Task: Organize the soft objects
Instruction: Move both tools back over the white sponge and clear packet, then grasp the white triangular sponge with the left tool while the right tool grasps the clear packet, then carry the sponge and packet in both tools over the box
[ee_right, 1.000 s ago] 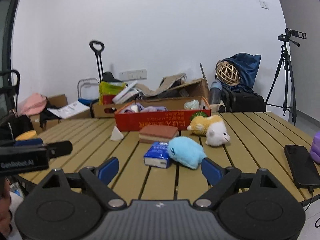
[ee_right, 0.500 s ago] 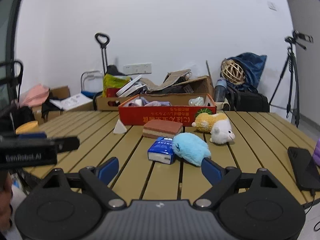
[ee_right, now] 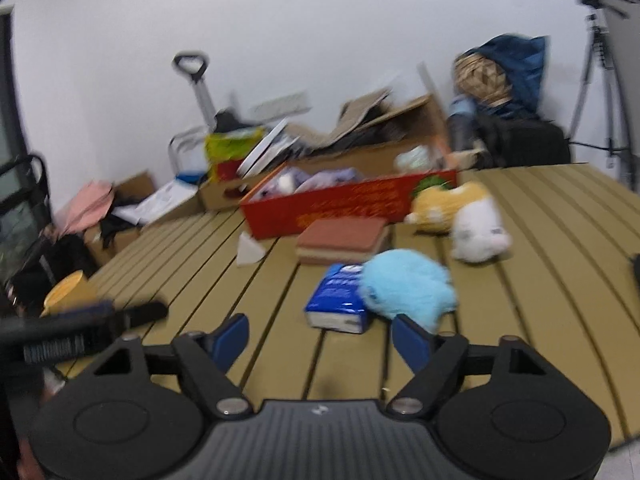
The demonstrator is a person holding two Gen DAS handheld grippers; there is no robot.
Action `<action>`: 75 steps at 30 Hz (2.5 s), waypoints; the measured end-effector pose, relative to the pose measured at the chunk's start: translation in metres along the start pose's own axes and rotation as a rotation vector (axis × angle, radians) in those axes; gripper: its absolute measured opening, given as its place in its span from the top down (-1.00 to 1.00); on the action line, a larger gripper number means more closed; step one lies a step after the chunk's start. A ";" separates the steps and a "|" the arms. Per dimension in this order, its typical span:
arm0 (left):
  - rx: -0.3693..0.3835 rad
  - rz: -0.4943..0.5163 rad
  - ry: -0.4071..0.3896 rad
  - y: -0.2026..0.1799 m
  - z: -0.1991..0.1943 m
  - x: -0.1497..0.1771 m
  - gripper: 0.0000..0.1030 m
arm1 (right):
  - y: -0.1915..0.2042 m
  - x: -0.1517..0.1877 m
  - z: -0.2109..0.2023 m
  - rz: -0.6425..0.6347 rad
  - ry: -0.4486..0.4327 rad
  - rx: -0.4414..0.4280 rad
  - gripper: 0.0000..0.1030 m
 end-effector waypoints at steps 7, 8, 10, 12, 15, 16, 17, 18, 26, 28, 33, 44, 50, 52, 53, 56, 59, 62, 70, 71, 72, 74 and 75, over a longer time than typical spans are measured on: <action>-0.024 0.097 0.031 0.015 0.097 -0.031 -0.58 | 0.012 -0.020 0.081 -0.126 0.137 0.045 -0.44; -0.014 0.093 0.035 0.016 0.111 -0.034 -0.54 | 0.012 -0.023 0.089 -0.121 0.140 0.049 -0.44; -0.016 0.078 0.035 0.019 0.137 -0.037 -0.52 | 0.014 -0.027 0.099 -0.114 0.126 0.056 -0.43; -0.035 0.074 0.033 0.021 0.161 -0.039 -0.51 | 0.018 -0.032 0.107 -0.144 0.107 0.048 -0.41; -0.065 0.040 0.040 0.029 0.189 -0.040 -0.40 | 0.022 -0.040 0.114 -0.180 0.063 0.017 -0.35; -0.068 0.026 0.051 0.031 0.196 -0.040 -0.35 | 0.021 -0.044 0.113 -0.186 0.045 0.019 -0.35; -0.067 0.011 0.062 0.034 0.201 -0.040 -0.26 | 0.018 -0.047 0.114 -0.184 0.030 0.029 -0.35; -0.055 -0.006 0.069 0.037 0.207 -0.040 -0.14 | 0.014 -0.052 0.116 -0.171 0.017 0.039 -0.35; 0.056 -0.075 0.116 0.040 0.220 -0.039 0.59 | -0.042 -0.110 0.185 -0.033 0.047 0.032 -0.35; 0.063 -0.071 0.115 0.040 0.219 -0.039 0.61 | -0.060 -0.120 0.210 0.050 0.100 0.031 -0.27; 0.076 -0.109 0.119 0.044 0.218 -0.039 0.64 | -0.075 -0.123 0.251 0.144 0.216 0.029 -0.15; 0.085 -0.103 0.099 0.038 0.194 -0.047 0.65 | -0.063 -0.117 0.241 0.094 0.202 0.014 0.27; 0.090 -0.070 0.013 0.023 0.134 -0.067 0.65 | -0.054 -0.135 0.166 0.050 0.037 0.016 0.27; 0.093 -0.039 -0.037 0.012 0.104 -0.070 0.65 | -0.045 -0.134 0.132 0.012 -0.009 0.004 0.27; 0.092 -0.028 -0.060 0.007 0.090 -0.069 0.65 | -0.040 -0.130 0.115 -0.009 -0.030 0.003 0.27; 0.114 -0.021 -0.105 -0.008 0.049 -0.063 0.64 | -0.025 -0.109 0.061 -0.054 -0.103 -0.003 0.27; 0.146 -0.043 -0.113 -0.020 0.014 -0.048 0.64 | -0.015 -0.077 0.019 -0.026 -0.134 -0.002 0.27; 0.175 -0.100 -0.090 -0.023 -0.007 -0.030 0.64 | -0.003 -0.045 -0.014 -0.025 -0.170 0.004 0.27; 0.152 -0.047 -0.029 -0.040 -0.028 0.020 0.64 | 0.008 0.000 -0.051 -0.038 -0.203 0.028 0.27; 0.147 -0.029 -0.033 -0.043 -0.028 0.022 0.64 | 0.007 0.001 -0.049 -0.036 -0.196 0.035 0.27; 0.147 -0.022 -0.035 -0.044 -0.027 0.023 0.64 | 0.005 0.002 -0.046 -0.029 -0.193 0.036 0.27; 0.152 -0.029 -0.026 -0.044 -0.024 0.023 0.64 | 0.003 0.004 -0.043 -0.019 -0.182 0.033 0.27; 0.152 -0.033 -0.019 -0.043 -0.022 0.024 0.64 | 0.003 0.005 -0.040 -0.021 -0.176 0.033 0.27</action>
Point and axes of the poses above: each gripper's, at about its wrist camera, not at the fingertips, and z roughly the way its jaws point, y to its left, x to its underside, the point moved 2 cm from there along z, roughly the way its jaws point, and after that the axes turned 6 degrees about -z, right-handed, at the moved point
